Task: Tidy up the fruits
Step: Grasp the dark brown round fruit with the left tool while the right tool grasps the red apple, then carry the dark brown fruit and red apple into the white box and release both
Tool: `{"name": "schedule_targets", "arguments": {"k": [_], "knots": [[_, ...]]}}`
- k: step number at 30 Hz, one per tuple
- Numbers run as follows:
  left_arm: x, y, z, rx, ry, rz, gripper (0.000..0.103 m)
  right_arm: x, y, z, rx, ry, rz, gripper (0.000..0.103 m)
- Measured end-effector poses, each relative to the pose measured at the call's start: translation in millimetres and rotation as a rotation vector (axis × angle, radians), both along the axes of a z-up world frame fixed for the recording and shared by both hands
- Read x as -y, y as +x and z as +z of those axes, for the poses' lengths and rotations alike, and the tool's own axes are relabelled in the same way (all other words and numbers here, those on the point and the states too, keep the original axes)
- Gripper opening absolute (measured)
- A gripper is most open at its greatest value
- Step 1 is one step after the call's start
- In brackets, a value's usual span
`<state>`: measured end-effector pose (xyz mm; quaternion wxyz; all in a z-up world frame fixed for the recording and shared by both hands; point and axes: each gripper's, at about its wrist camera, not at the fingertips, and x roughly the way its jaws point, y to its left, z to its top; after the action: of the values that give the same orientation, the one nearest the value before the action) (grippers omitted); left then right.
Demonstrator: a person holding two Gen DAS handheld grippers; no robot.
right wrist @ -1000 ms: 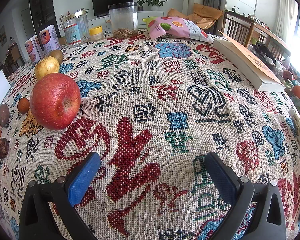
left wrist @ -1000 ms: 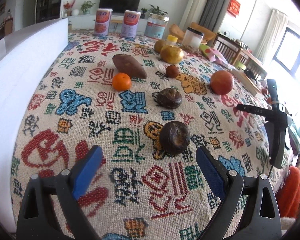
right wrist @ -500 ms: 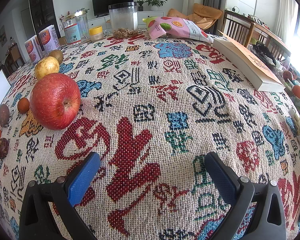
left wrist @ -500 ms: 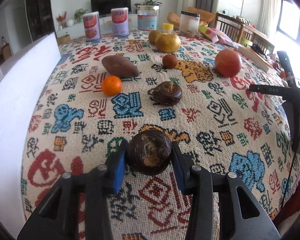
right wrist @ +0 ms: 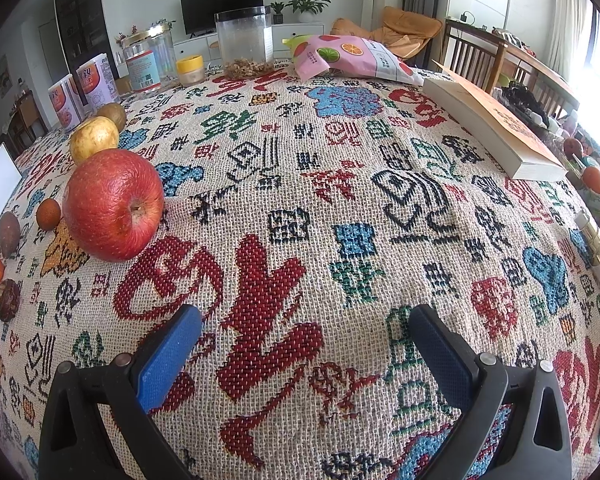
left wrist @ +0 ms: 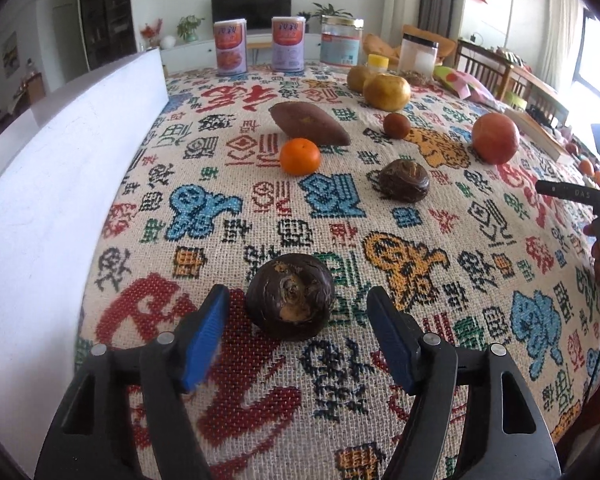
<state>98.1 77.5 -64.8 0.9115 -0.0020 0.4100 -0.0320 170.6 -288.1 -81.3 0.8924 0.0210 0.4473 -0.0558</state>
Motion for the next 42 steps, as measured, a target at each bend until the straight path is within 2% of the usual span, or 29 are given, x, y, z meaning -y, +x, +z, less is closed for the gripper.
{"name": "schedule_targets", "arguments": {"k": [4, 7, 8, 9, 10, 11, 12, 14, 15, 16, 17, 18, 20, 22, 23, 27, 30, 32, 37, 38, 40, 42], "knots": [[-2, 3, -1, -0.013, -0.023, -0.001, 0.076, -11, -29, 21, 0.106, 0.061, 0.107, 0.1], [2, 4, -3, -0.02, -0.004, -0.007, 0.075, -31, -22, 39, 0.113, 0.118, 0.185, 0.1], [5, 3, -3, -0.017, 0.011, -0.012, 0.071, -38, -15, 44, 0.111, 0.136, 0.202, 0.1], [7, 3, -4, -0.015, 0.025, -0.018, 0.062, -47, -5, 48, 0.113, 0.149, 0.212, 0.1], [9, 2, -4, -0.009, 0.04, -0.02, 0.057, -56, 6, 51, 0.116, 0.15, 0.214, 0.1], [10, 1, -4, 0.0, 0.043, -0.025, 0.044, -66, 19, 52, 0.11, 0.143, 0.213, 0.1], [11, 0, -4, 0.004, 0.043, -0.03, 0.037, -74, 33, 50, 0.09, 0.135, 0.206, 0.1], [9, 0, -4, 0.008, 0.033, -0.03, 0.037, -86, 57, 42, 0.045, 0.126, 0.171, 0.1], [8, 0, -4, 0.008, 0.024, -0.029, 0.037, -90, 67, 37, 0.01, 0.124, 0.159, 0.092], [6, 0, -3, 0.007, 0.014, -0.029, 0.037, -92, 76, 31, -0.034, 0.118, 0.148, 0.066], [5, -1, -3, 0.007, 0.004, -0.029, 0.037, -91, 79, 28, -0.052, 0.116, 0.135, 0.063], [4, -1, -3, 0.006, -0.004, -0.029, 0.037, -86, 76, 30, -0.038, 0.151, 0.128, 0.059], [5, -3, -3, 0.006, -0.014, -0.032, 0.037, -70, 60, 33, -0.033, 0.273, 0.13, 0.059], [7, -2, -3, 0.004, -0.018, -0.036, 0.037, -47, 36, 26, -0.061, 0.498, 0.161, 0.059], [8, -1, -3, 0.004, -0.02, -0.035, 0.037, -38, 26, 20, -0.08, 0.568, 0.161, 0.059], [6, 1, -3, 0.003, -0.051, -0.029, 0.037, -8, -3, -3, -0.102, 0.743, 0.127, 0.06], [1, -2, -2, 0.002, -0.075, -0.018, 0.037, 4, -9, 5, -0.053, 0.7, 0.096, 0.067], [0, -2, -2, 0.003, -0.086, -0.017, 0.037, 7, -7, 12, -0.042, 0.654, 0.095, 0.068], [0, -2, -2, 0.001, -0.097, -0.016, 0.037, -14, -8, 35, -0.036, 0.416, 0.202, 0.07], [-1, -2, -2, 0.0, -0.108, -0.013, 0.037, -20, -12, 40, -0.028, 0.364, 0.238, 0.073], [-3, -2, -1, 0.003, -0.132, -0.008, 0.036, -36, -21, 45, -0.011, 0.273, 0.319, 0.094], [-4, -2, -1, 0.007, -0.154, -0.009, 0.036, -53, -25, 42, -0.007, 0.179, 0.36, 0.096]]}}
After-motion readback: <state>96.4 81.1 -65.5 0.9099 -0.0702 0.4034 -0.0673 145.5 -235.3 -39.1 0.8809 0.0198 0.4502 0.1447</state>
